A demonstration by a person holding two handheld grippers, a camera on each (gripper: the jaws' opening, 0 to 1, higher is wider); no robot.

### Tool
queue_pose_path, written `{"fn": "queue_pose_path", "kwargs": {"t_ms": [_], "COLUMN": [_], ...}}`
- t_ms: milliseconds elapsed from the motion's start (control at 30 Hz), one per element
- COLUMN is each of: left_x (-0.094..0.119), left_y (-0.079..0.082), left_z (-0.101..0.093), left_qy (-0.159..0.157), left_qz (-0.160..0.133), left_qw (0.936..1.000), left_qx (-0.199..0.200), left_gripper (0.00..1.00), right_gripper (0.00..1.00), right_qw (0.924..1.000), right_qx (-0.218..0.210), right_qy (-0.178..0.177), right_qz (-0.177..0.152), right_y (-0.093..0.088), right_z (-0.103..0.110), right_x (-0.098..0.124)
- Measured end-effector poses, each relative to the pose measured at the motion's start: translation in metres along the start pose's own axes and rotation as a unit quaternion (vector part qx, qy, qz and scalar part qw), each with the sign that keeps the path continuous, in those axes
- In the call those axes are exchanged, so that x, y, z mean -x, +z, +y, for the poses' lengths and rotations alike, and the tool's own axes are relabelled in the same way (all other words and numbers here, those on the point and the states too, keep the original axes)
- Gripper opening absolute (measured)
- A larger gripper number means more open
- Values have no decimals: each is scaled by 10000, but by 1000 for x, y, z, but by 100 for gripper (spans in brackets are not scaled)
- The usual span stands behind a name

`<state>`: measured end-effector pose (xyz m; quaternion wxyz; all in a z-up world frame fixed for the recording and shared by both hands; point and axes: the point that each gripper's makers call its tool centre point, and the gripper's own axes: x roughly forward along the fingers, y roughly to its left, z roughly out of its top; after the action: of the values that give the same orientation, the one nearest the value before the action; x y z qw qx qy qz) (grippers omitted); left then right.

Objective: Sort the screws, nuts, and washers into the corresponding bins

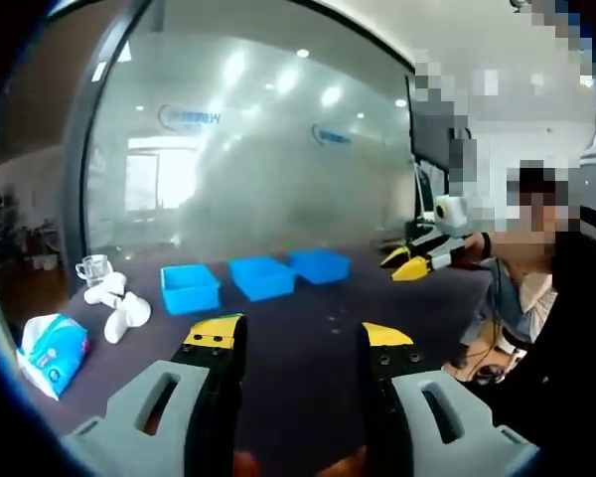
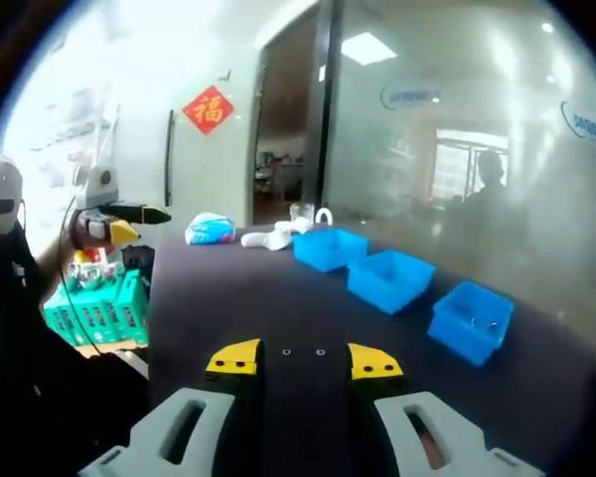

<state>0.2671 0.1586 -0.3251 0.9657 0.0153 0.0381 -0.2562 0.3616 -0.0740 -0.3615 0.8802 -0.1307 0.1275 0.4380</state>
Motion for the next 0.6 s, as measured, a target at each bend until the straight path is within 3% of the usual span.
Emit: {"fn": "queue_pose_path", "kwargs": {"t_ms": [600], "left_x": [-1], "left_y": [-11], "left_z": [-21], "left_qy": [-575], "left_qz": [226], "left_qw": [9980], "left_qx": [109], "left_gripper": [43], "right_gripper": [27], "right_qw": [9939], "right_qx": [442], "right_qy": [660], "right_qz": [766], "right_y": [-5], "right_z": [16], "right_x": [4]}}
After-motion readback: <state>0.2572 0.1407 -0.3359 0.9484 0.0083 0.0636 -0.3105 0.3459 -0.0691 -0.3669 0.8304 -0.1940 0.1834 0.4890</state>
